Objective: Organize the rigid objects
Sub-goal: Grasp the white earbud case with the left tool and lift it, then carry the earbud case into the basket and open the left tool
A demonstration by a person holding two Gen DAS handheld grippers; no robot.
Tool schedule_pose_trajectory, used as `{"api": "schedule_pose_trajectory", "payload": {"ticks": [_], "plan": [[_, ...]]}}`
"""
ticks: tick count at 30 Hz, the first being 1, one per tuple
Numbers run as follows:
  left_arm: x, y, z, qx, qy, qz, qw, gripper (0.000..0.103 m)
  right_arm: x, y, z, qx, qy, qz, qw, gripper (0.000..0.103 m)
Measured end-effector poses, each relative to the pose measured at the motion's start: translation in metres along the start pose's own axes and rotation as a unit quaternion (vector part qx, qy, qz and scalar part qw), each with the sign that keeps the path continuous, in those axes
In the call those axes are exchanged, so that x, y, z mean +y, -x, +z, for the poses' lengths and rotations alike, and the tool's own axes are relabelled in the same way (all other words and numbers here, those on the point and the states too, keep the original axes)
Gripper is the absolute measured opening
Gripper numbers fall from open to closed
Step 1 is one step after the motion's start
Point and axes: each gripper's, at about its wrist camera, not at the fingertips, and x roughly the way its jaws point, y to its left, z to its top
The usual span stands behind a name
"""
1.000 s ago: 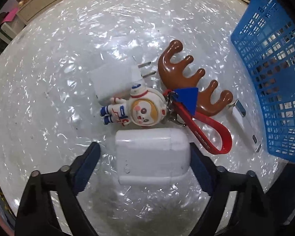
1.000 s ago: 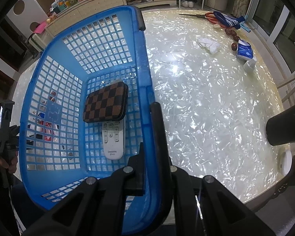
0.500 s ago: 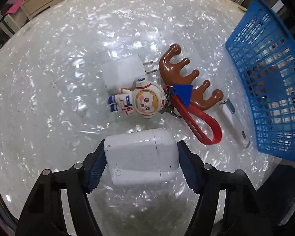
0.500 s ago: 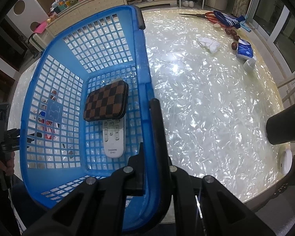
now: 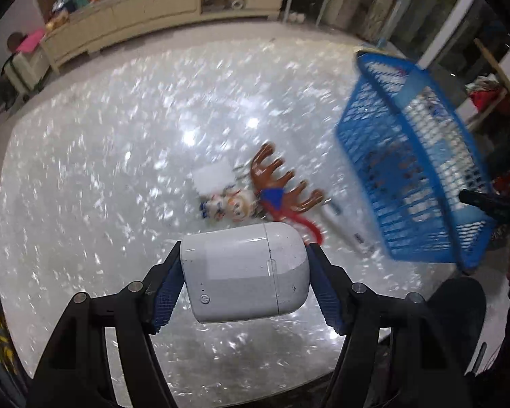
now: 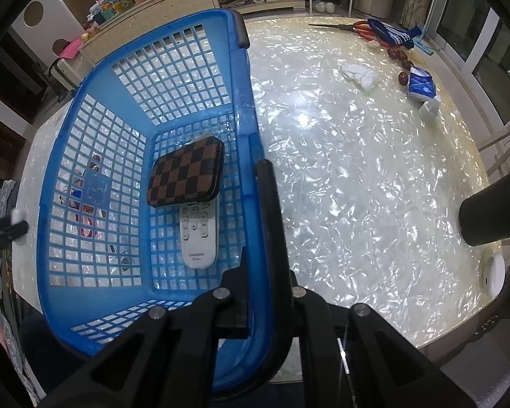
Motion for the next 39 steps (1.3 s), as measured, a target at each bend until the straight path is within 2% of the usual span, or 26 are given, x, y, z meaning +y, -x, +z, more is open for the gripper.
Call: {"api": "schedule_pose_trajectory", "payload": {"ticks": [4,9,14,20,26,31,39], "plan": [[-0.026,0.03,0.007,-0.036,-0.035,-0.01,0.9987,0.072,0.002,0.0,0.001,0.0,0.0,0.0,1.0,0.005],[-0.064,0.042,0.026,-0.056,-0.082,-0.026,0.9947,0.072,0.002,-0.001,0.002,0.001,0.001,0.002,1.0,0.005],[-0.107,0.044,0.039,-0.063,-0.133,-0.039,0.9883,0.073,0.001,-0.002,0.002,0.001,0.001,0.004,1.0,0.005],[-0.157,0.034,0.053,-0.073,-0.191,-0.065,0.9767,0.073,0.001,-0.003,0.003,-0.001,-0.001,0.006,1.0,0.006],[-0.202,0.013,0.067,-0.073,-0.241,-0.08,0.9645,0.073,0.0,-0.003,0.003,-0.003,-0.002,0.01,1.0,0.006],[-0.223,-0.013,0.077,-0.051,-0.259,-0.075,0.9617,0.073,-0.003,-0.002,0.003,-0.005,-0.004,0.017,1.0,0.006],[-0.236,-0.053,0.082,-0.01,-0.291,-0.064,0.9545,0.073,-0.005,-0.003,0.003,-0.007,-0.005,0.021,1.0,0.006]]}}
